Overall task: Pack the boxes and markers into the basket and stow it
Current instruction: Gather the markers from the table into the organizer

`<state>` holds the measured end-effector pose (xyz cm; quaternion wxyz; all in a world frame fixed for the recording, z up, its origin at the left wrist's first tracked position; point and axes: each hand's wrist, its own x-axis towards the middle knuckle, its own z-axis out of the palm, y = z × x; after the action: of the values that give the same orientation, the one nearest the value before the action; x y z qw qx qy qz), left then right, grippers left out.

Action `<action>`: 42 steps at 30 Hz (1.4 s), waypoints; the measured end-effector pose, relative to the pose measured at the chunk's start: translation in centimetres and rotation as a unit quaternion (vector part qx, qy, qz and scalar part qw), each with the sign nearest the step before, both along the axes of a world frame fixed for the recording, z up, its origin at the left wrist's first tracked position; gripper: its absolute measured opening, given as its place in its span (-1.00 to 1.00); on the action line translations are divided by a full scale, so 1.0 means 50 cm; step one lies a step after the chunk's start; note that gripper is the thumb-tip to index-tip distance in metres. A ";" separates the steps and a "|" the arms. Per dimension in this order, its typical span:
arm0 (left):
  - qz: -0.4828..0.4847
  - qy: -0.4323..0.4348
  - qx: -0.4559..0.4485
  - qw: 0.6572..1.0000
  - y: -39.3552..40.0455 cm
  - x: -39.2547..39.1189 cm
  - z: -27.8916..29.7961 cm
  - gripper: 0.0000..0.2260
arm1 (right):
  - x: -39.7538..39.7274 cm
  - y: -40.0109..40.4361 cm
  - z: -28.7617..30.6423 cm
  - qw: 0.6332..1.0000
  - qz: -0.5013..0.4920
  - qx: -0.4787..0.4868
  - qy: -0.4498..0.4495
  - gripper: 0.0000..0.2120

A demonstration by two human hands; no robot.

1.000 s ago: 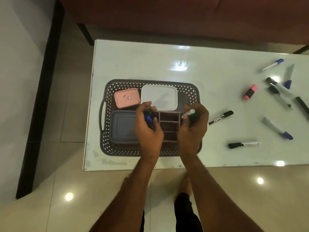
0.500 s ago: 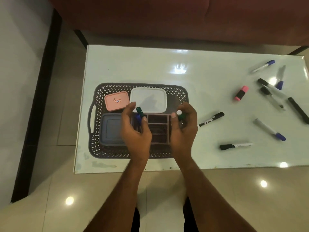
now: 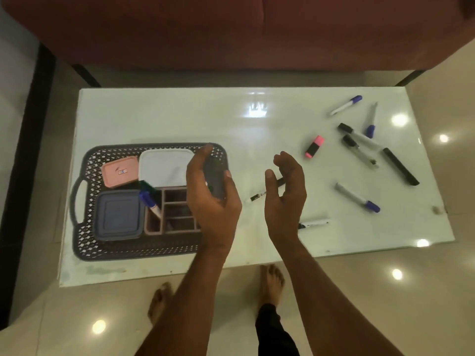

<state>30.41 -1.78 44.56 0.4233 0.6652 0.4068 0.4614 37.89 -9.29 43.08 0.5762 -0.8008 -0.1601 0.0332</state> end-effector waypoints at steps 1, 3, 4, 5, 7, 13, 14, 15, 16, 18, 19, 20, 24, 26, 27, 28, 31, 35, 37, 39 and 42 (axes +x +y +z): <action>-0.011 0.011 0.001 1.000 -0.014 0.019 0.001 -0.59 | 0.016 -0.014 0.001 1.000 -0.002 -0.005 -0.004 -0.69; -0.041 0.033 0.001 0.999 -0.044 0.062 0.000 -0.59 | 0.056 -0.050 0.003 1.000 -0.010 -0.015 -0.011 -0.70; -0.056 0.047 0.002 0.997 -0.059 0.084 -0.004 -0.59 | 0.075 -0.071 0.001 1.000 -0.015 -0.023 -0.015 -0.70; -0.069 0.064 0.004 0.996 -0.073 0.105 -0.012 -0.60 | 0.094 -0.092 -0.002 0.999 -0.020 -0.031 -0.016 -0.70; -0.091 0.101 0.004 0.991 -0.097 0.138 -0.035 -0.62 | 0.125 -0.132 -0.012 0.999 -0.025 -0.043 -0.013 -0.70; -0.141 0.220 0.013 0.965 -0.153 0.191 -0.137 -0.65 | 0.159 -0.238 -0.085 0.992 0.007 -0.123 -0.007 -0.71; -0.144 0.244 0.022 0.959 -0.156 0.195 -0.159 -0.65 | 0.155 -0.252 -0.103 0.988 0.030 -0.149 -0.007 -0.71; -0.147 0.272 0.031 0.951 -0.159 0.197 -0.180 -0.66 | 0.149 -0.265 -0.123 0.982 0.057 -0.177 -0.005 -0.70; -0.148 0.303 0.042 0.940 -0.158 0.199 -0.196 -0.66 | 0.143 -0.276 -0.140 0.975 0.087 -0.203 -0.007 -0.70; -0.157 0.371 0.059 0.914 -0.160 0.201 -0.225 -0.65 | 0.132 -0.297 -0.180 0.958 0.149 -0.245 -0.023 -0.69; -0.162 0.394 0.061 0.902 -0.160 0.202 -0.235 -0.64 | 0.129 -0.306 -0.196 0.947 0.179 -0.264 -0.034 -0.70; -0.166 0.411 0.064 0.894 -0.159 0.202 -0.244 -0.65 | 0.128 -0.314 -0.208 0.936 0.204 -0.283 -0.046 -0.72; -0.167 0.459 0.070 0.870 -0.159 0.207 -0.257 -0.75 | 0.137 -0.329 -0.224 0.903 0.257 -0.333 -0.088 -0.79; -0.167 0.473 0.051 0.864 -0.167 0.214 -0.251 -0.76 | 0.144 -0.328 -0.216 0.897 0.256 -0.348 -0.091 -0.83; -0.169 0.471 0.041 0.865 -0.174 0.222 -0.244 -0.76 | 0.150 -0.328 -0.208 0.900 0.252 -0.348 -0.074 -0.84; -0.170 0.459 0.028 0.871 -0.183 0.234 -0.234 -0.77 | 0.160 -0.327 -0.194 0.906 0.239 -0.345 -0.044 -0.85; -0.175 0.415 -0.004 0.893 -0.209 0.285 -0.202 -0.79 | 0.211 -0.331 -0.162 0.922 0.173 -0.347 -0.001 -0.84; -0.208 0.376 0.015 0.903 -0.242 0.390 -0.171 -0.75 | 0.298 -0.359 -0.155 0.921 0.096 -0.366 -0.093 -0.72; -0.230 0.366 -0.001 0.902 -0.255 0.456 -0.162 -0.72 | 0.332 -0.375 -0.162 0.913 0.091 -0.385 -0.102 -0.62; -0.240 0.379 -0.015 0.894 -0.269 0.530 -0.155 -0.76 | 0.361 -0.390 -0.176 0.900 0.093 -0.413 -0.106 -0.52; -0.215 0.387 -0.048 0.896 -0.288 0.635 -0.148 -0.78 | 0.389 -0.408 -0.202 0.889 0.104 -0.435 -0.100 -0.52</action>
<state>62.17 -16.17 37.16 0.3529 0.8411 0.4074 0.0457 57.36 -29.69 33.00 0.1439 -0.9492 -0.2686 0.0790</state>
